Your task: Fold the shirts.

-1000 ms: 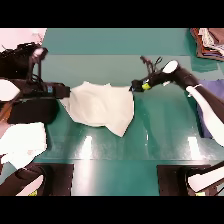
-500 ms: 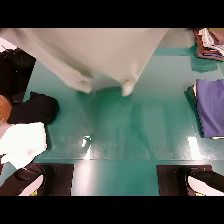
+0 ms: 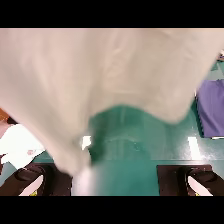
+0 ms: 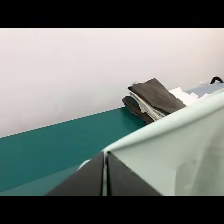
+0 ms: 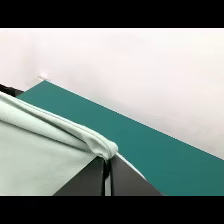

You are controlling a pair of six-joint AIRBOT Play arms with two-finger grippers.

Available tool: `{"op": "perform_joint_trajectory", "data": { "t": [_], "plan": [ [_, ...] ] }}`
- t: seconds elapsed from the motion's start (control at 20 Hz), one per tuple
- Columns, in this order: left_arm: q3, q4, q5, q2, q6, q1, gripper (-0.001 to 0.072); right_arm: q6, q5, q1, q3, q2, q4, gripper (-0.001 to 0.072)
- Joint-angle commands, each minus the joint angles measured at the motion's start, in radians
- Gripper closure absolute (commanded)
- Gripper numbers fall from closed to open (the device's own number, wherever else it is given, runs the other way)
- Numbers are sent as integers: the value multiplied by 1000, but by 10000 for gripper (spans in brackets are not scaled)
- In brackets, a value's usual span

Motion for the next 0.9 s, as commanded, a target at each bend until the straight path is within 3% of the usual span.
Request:
{"op": "perform_joint_trajectory", "data": {
  "t": [0.0,0.25,0.45,0.6,0.8,0.85],
  "plan": [
    [-106,-3,-13,-21,0,1,686,51,26,0,-3,-60,-39,695],
    [-520,42,-34,-137,1,1,686,71,76,-1,-177,-325,-43,695],
    [-841,45,177,-315,47,1,686,70,-68,-1,-306,-540,-43,695],
    [-865,98,367,-504,85,2,685,70,-161,-1,-300,-673,-37,695],
    [-755,103,431,-674,69,16,683,71,-135,-4,-163,-821,-34,694],
    [-732,98,432,-689,63,26,550,71,-113,-4,-126,-844,-34,694]
  ]
}}
